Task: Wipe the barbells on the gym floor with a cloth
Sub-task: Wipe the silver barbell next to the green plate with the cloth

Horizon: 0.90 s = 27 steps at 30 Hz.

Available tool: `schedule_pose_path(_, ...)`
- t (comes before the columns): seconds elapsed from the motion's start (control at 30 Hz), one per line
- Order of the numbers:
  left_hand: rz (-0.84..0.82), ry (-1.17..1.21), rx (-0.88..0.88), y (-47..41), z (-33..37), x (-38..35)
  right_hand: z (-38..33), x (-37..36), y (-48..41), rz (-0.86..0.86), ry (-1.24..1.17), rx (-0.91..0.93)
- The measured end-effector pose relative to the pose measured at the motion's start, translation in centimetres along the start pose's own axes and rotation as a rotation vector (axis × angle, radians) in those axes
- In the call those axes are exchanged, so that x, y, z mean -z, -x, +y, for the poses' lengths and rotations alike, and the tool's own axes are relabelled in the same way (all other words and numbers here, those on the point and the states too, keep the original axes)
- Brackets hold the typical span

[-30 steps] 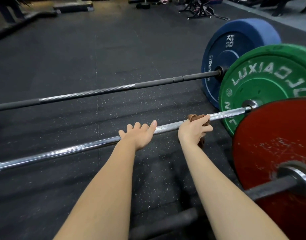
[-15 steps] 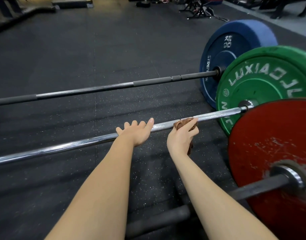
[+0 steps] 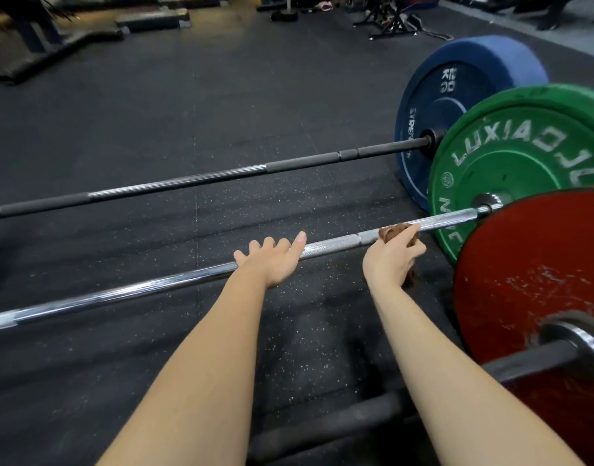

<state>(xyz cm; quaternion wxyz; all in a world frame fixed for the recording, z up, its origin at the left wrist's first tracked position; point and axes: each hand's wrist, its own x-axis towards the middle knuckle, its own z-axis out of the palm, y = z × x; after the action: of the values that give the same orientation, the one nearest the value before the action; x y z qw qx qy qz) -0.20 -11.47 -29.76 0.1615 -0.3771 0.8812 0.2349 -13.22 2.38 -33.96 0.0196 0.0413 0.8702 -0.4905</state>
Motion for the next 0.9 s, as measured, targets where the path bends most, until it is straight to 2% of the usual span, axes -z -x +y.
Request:
schedule_pose_path(0.23, 0.036, 0.002, -0.019, 0.3, -0.1, -0.1, -0.8, -2.9, 7.5, -0.115, 0.014, 0.137)
schedule_pose_path(0.33, 0.066, 0.078, -0.075, 0.9, -0.9, 0.2, -1.3, -2.9, 8.1, -0.12, 0.01, 0.098)
schedule_pose_path(0.43, 0.112, 0.108, -0.069, 1.9, -2.9, 0.8, -2.2, -2.3, 6.2, -0.083, -0.133, 0.008)
schedule_pose_path(0.5, 0.157, 0.026, -0.032, 2.4, -5.3, 1.0, -2.6, -2.0, 4.7, -0.029, -0.155, -0.1)
schedule_pose_path(0.63, 0.217, 0.012, 0.104, 4.3, -11.1, 1.3, -3.4, -1.5, 3.9, -0.014, -0.103, -0.159)
schedule_pose_path(0.7, 0.214, 0.015, 0.099, 5.2, -13.2, 1.2, -3.9, -1.6, 4.8, -0.024, -0.096, -0.179)
schedule_pose_path(0.9, 0.142, 0.008, 0.076, 5.5, -13.6, 1.4, -3.2, -4.1, 10.4, -0.102, 0.001, -0.02)
